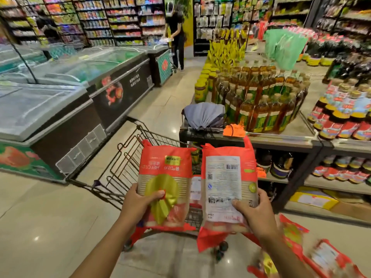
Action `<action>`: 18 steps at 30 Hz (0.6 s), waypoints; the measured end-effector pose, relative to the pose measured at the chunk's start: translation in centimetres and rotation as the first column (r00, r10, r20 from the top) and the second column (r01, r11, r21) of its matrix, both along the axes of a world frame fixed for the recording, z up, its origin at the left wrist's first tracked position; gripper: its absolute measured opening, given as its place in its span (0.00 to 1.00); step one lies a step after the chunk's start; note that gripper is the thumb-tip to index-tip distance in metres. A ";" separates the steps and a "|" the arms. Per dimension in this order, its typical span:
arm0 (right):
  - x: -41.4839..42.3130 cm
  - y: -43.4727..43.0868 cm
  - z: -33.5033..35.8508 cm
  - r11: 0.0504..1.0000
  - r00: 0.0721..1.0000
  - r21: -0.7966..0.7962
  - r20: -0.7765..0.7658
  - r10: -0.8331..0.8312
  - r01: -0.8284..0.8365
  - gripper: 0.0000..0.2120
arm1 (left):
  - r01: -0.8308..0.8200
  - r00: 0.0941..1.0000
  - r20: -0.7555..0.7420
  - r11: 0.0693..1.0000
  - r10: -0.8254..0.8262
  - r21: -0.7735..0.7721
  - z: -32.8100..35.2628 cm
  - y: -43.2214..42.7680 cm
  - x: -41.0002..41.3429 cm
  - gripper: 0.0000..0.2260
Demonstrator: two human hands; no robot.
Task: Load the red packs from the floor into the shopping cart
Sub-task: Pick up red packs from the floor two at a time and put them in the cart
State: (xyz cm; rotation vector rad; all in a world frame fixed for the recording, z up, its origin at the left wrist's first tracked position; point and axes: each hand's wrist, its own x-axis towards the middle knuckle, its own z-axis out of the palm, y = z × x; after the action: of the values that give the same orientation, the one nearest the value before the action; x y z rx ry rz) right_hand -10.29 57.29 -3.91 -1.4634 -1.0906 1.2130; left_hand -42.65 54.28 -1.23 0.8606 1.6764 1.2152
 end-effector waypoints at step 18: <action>-5.8 27.4 -28.7 0.839 0.940 -0.472 0.319 -0.124 0.271 0.27 | 0.105 0.994 0.087 0.845 -0.070 -0.524 -31.5 34.8 -9.5 0.23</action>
State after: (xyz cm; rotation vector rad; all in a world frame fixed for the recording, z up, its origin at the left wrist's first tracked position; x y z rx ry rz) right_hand -16.12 84.66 -32.56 -2.1557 -0.7873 1.2251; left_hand -52.13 89.11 -32.70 0.5371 1.7715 0.6498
